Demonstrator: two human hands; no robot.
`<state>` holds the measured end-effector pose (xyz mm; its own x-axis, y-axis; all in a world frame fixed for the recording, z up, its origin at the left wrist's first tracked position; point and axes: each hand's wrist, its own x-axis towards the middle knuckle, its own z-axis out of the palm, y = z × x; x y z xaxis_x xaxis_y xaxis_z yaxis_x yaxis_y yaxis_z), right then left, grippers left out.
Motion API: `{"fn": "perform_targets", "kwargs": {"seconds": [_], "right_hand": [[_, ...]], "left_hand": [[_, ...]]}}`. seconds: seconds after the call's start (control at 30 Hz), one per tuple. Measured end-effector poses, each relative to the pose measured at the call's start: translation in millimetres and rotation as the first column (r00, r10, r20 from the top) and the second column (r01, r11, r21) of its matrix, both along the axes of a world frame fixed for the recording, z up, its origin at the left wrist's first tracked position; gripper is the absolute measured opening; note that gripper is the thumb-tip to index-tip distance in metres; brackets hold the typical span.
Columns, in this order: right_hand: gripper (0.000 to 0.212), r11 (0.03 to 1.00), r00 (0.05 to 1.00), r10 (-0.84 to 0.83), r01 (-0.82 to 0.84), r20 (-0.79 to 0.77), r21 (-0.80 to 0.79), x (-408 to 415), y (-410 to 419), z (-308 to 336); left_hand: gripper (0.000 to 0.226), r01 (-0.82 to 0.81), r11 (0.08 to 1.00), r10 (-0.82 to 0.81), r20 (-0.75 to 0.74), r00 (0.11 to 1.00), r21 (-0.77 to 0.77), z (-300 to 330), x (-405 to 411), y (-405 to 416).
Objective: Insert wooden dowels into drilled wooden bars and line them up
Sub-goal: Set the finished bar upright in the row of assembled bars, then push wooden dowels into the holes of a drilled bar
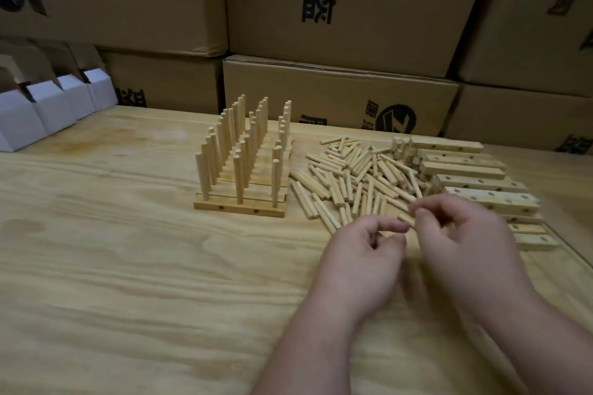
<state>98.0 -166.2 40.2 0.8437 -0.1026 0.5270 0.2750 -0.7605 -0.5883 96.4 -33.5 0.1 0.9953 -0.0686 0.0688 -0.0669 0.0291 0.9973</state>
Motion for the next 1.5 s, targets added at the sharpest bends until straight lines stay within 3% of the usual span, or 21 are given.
{"fn": "perform_targets", "kwargs": {"seconds": [0.13,0.2,0.27,0.33,0.47,0.67,0.9,1.1,1.3,1.5], "right_hand": [[0.019,0.963,0.953,-0.266,0.255,-0.143,-0.093,5.1,-55.8,-16.6],[0.034,0.925,0.876,-0.377,0.344,-0.299,-0.159,11.3,-65.5,-19.9],[0.044,0.890,0.802,-0.454,0.391,-0.388,-0.235,15.1,-65.6,-21.8],[0.045,0.875,0.786,-0.479,0.391,-0.392,-0.285,15.9,-60.4,-24.4],[0.047,0.895,0.829,-0.421,0.315,-0.368,-0.314,13.0,-52.1,-30.2],[0.045,0.970,0.925,-0.230,0.192,-0.303,-0.150,11.0,-49.4,-25.5],[0.044,0.948,0.911,-0.293,0.238,-0.290,-0.212,13.3,-53.0,-26.8],[0.035,0.999,0.975,0.023,-0.030,-0.220,-0.031,11.7,-42.5,-24.8],[0.035,0.974,0.966,-0.121,0.071,-0.229,-0.217,17.6,-52.3,-30.4],[0.029,0.981,0.978,0.080,-0.111,-0.195,-0.158,17.0,-44.3,-34.7]], "left_hand": [[0.014,-0.006,1.000,0.006,-0.009,1.000,-0.027,2.6,-0.1,-0.6],[0.014,-0.024,0.999,0.024,-0.005,1.000,-0.031,1.6,0.2,0.1],[0.015,-0.042,0.998,0.042,-0.013,0.999,-0.036,3.9,-0.1,0.3],[0.016,-0.070,0.997,0.069,-0.020,0.997,-0.041,4.2,0.6,0.2],[0.020,-0.098,0.993,0.096,-0.027,0.995,-0.069,4.8,0.8,1.0],[0.026,-0.113,0.990,0.112,-0.017,0.994,-0.089,5.6,1.3,1.5],[0.029,-0.119,0.990,0.119,-0.005,0.993,-0.072,5.6,0.7,1.7],[0.030,-0.132,0.987,0.131,-0.012,0.991,-0.096,6.7,1.4,1.2],[0.031,-0.118,0.989,0.117,-0.014,0.993,-0.087,6.6,0.1,2.0],[0.031,-0.111,0.990,0.110,-0.014,0.994,-0.086,6.3,0.7,1.5]]}}
